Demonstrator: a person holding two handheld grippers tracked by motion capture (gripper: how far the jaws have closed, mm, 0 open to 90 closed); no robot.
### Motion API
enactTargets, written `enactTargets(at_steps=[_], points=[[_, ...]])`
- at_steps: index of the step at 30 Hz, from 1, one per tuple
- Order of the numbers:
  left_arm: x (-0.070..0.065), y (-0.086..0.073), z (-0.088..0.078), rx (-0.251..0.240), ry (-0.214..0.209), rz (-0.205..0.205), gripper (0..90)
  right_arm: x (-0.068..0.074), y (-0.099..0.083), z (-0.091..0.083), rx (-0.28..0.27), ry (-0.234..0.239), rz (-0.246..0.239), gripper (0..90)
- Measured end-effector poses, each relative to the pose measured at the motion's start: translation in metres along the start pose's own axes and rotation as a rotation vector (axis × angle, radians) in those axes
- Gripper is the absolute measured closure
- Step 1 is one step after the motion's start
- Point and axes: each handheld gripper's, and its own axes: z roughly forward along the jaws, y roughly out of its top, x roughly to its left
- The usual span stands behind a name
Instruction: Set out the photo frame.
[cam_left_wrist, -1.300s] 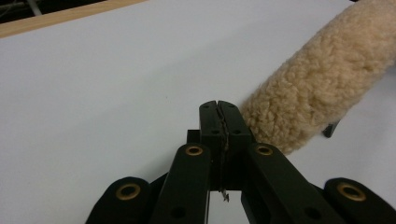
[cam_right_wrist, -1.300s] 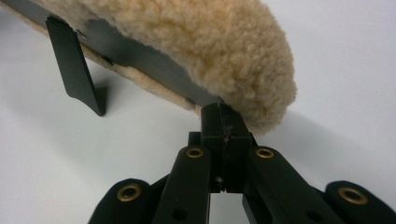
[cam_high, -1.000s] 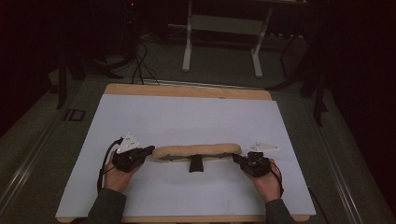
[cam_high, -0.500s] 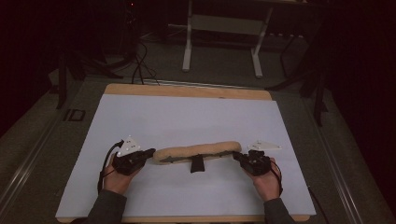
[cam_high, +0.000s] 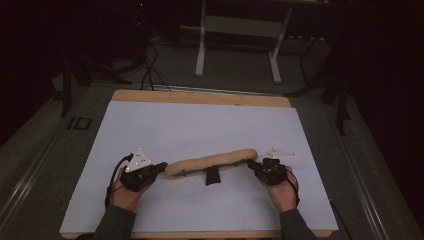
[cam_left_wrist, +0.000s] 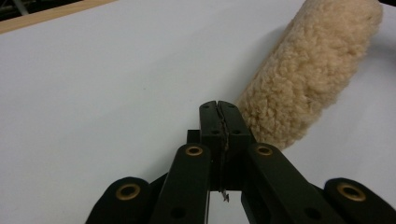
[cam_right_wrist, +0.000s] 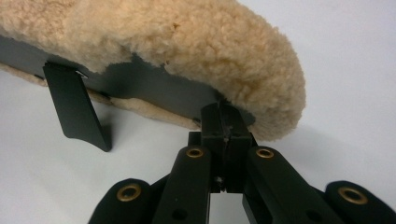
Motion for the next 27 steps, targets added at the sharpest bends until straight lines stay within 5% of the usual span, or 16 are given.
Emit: enactTargets(at_steps=[27], points=[[-0.011, -0.001, -0.002, 0.003, -0.03, 0.013, 90.0, 0.012, 0.013, 0.012, 0.012, 0.014, -0.023, 89.9]])
